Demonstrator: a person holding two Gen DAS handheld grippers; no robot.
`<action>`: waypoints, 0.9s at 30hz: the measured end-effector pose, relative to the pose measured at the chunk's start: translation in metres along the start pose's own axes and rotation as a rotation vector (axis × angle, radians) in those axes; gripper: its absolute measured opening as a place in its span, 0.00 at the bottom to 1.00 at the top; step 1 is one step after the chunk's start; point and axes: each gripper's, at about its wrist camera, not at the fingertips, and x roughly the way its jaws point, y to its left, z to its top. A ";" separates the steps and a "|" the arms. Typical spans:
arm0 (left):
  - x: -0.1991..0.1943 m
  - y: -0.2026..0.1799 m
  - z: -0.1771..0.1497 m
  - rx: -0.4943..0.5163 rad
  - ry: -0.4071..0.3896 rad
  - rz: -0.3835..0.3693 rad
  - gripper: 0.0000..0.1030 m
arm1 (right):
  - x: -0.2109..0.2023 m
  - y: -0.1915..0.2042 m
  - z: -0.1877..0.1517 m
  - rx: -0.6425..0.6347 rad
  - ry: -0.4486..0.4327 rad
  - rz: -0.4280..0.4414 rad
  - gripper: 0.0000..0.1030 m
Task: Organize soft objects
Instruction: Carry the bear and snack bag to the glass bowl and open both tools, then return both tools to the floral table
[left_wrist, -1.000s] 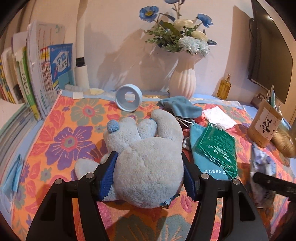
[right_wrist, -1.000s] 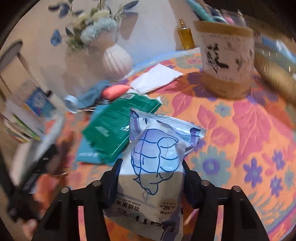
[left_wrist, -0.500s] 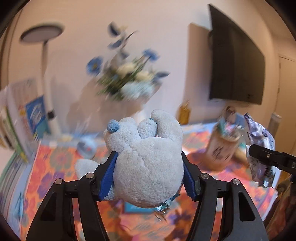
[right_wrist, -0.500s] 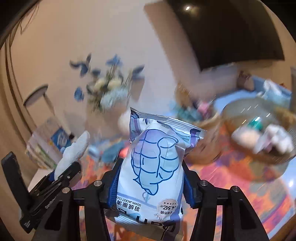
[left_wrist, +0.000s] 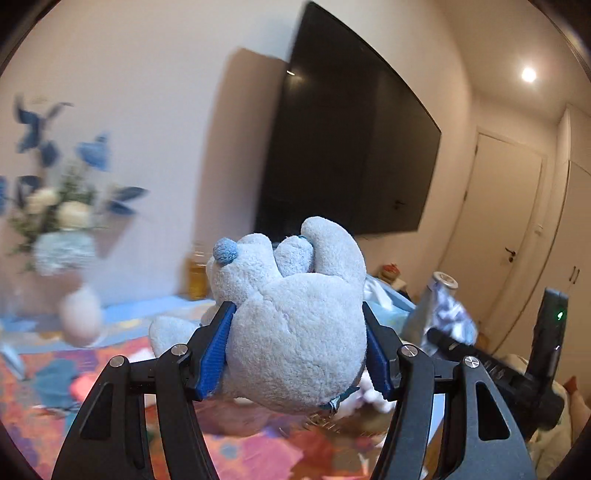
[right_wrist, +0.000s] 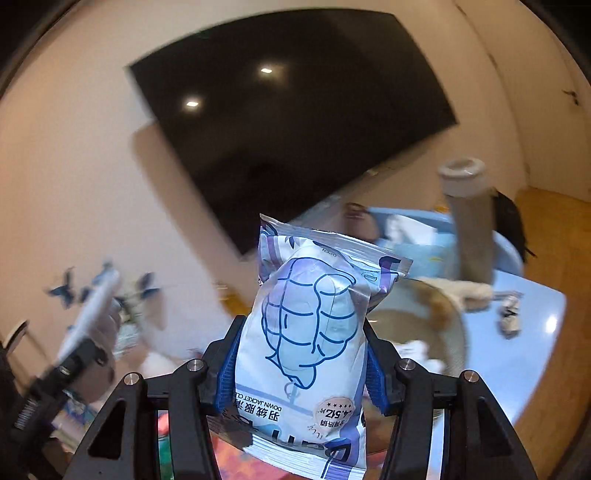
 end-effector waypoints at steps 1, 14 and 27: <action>0.014 -0.009 -0.001 0.008 0.020 -0.007 0.60 | 0.005 -0.008 0.002 0.014 0.013 -0.016 0.54; 0.132 -0.039 -0.048 0.040 0.222 -0.057 0.78 | 0.086 -0.069 -0.005 0.050 0.258 -0.102 0.71; 0.047 0.011 -0.035 -0.089 0.151 -0.087 0.99 | 0.036 -0.061 -0.006 0.044 0.205 -0.076 0.77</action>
